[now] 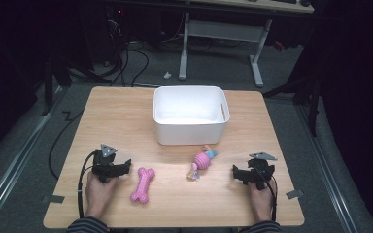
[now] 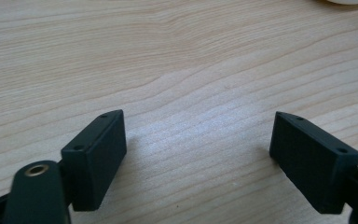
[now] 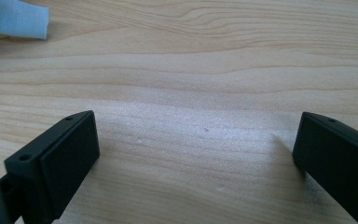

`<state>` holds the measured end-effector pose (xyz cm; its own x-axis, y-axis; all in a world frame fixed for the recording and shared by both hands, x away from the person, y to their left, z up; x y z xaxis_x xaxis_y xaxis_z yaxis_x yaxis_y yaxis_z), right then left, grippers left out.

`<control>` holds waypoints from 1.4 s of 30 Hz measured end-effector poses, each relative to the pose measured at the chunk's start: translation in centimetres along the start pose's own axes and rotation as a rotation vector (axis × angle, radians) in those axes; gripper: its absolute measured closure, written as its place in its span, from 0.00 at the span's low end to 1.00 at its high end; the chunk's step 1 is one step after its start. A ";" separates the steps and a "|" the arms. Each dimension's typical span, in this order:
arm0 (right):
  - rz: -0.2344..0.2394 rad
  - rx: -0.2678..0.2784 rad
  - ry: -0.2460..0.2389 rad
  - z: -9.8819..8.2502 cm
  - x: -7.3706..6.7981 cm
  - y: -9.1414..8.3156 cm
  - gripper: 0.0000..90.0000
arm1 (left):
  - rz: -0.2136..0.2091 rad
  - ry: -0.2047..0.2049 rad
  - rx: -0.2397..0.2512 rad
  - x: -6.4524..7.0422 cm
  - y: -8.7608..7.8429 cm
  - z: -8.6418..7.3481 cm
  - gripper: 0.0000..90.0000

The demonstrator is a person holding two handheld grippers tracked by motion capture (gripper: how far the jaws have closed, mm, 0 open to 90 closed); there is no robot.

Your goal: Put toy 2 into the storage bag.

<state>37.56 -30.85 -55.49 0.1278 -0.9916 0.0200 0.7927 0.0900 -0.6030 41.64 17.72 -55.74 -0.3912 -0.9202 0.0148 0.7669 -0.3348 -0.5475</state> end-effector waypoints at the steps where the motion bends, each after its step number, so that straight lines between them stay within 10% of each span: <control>1: 0.005 -0.001 0.000 0.0 -0.1 0.0 0.00 | -0.012 0.010 -0.009 0.1 0.1 0.0 0.17; 42: 0.008 -0.004 -0.002 -0.1 -0.2 -0.2 0.00 | -0.082 -0.003 -0.015 1.8 -5.1 1.6 0.29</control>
<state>37.34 -30.71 -55.46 0.1356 -0.9906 0.0164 0.7891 0.0980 -0.6064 37.87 17.45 -51.54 -0.4507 -0.8905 0.0623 0.7248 -0.4058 -0.5568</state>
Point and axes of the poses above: each handheld gripper's, and its own axes: y roughly forward along the jaws, z roughly out of its top, x roughly to its right, the point moved 3 cm from there along y, roughly forward along the jaws, and after that the axes turned 10 degrees about x, right-handed, at the moved point
